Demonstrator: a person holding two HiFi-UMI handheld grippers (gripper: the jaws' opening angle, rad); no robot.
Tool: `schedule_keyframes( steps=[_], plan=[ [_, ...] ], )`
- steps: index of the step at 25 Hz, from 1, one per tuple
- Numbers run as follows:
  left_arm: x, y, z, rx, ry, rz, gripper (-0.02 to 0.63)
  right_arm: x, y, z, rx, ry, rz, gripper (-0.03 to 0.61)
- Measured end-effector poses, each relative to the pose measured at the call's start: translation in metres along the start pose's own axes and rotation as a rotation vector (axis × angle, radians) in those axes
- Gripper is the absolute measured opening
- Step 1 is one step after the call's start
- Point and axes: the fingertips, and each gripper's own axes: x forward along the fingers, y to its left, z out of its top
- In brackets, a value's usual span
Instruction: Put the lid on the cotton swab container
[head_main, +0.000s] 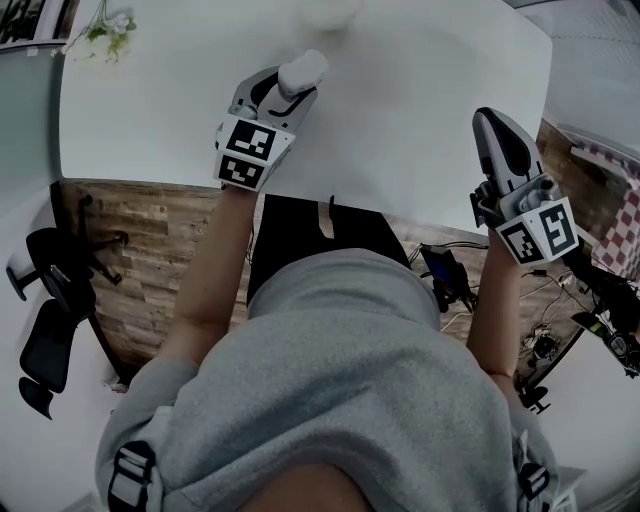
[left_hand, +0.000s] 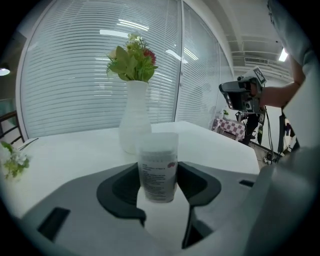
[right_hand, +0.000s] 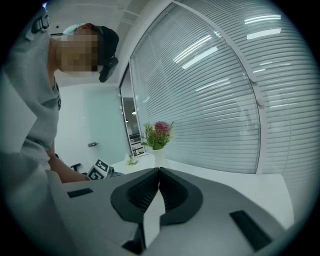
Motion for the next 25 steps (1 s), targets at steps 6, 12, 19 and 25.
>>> schedule_keyframes(
  steps=[6, 12, 19, 25],
  plan=[
    [0.007, 0.002, -0.015, -0.01, 0.021, 0.011, 0.227, 0.0, 0.0, -0.007, 0.01, 0.009, 0.001, 0.025],
    [0.014, 0.004, -0.023, -0.014, 0.037, 0.023, 0.227, 0.002, -0.002, -0.008, 0.018, 0.01, 0.003, 0.025],
    [0.019, 0.005, -0.023, 0.004, 0.019, 0.047, 0.227, 0.0, -0.003, -0.009, 0.031, -0.005, 0.009, 0.025],
    [0.02, 0.003, -0.038, 0.027, 0.071, 0.059, 0.221, -0.001, 0.0, -0.006, 0.035, -0.015, 0.007, 0.025]
  ],
)
